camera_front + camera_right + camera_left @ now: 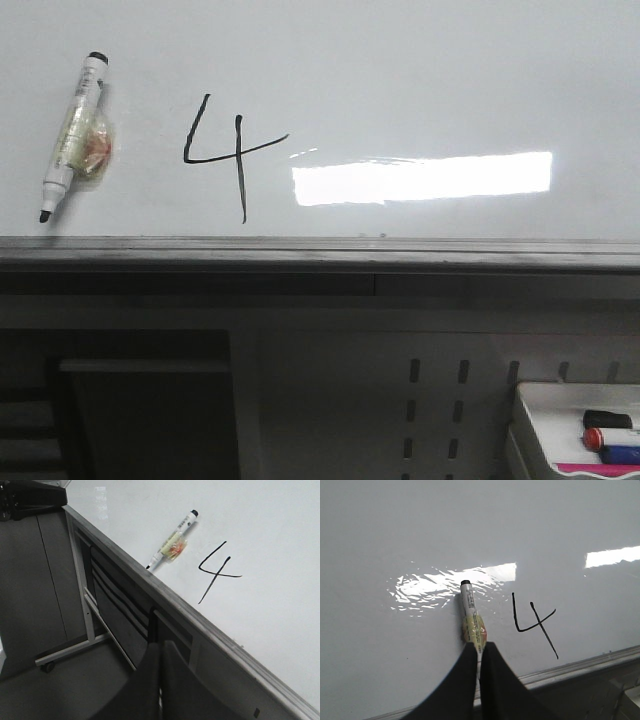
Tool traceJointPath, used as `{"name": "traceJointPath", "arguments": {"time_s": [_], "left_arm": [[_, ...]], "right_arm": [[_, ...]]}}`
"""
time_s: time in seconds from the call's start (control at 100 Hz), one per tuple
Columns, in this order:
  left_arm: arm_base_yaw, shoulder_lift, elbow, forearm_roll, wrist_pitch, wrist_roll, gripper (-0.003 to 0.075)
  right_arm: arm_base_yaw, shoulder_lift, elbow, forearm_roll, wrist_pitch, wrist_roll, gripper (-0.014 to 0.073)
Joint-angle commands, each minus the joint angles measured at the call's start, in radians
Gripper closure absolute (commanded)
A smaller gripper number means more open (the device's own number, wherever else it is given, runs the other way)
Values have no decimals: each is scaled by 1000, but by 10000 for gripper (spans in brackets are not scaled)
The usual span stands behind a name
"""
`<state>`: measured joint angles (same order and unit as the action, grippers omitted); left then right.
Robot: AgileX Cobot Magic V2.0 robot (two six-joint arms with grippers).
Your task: Write number 4 on whiteboard
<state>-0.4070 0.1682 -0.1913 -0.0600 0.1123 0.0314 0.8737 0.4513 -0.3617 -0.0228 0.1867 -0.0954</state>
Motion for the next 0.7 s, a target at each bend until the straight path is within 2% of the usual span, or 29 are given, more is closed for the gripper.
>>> {"name": "traceJointPath", "arguments": {"time_s": [0.0,0.34,0.53,0.69], "left_arm": [[2,10,-29,-2,-74,-1,741],[21,10,-22,25,-71,-1,741],[183,-39,49,47,-74,-5,741],[341,-115,131,97,-72,-107,741]], "right_arm": [[-5,0,-26,-12,-88,-10,658],[-5,0,-26,-12,-88,-10,658],[-5,0,-26,-12,-88,-10,658],[-5,0,-26,-12,-88,-10,658]]}}
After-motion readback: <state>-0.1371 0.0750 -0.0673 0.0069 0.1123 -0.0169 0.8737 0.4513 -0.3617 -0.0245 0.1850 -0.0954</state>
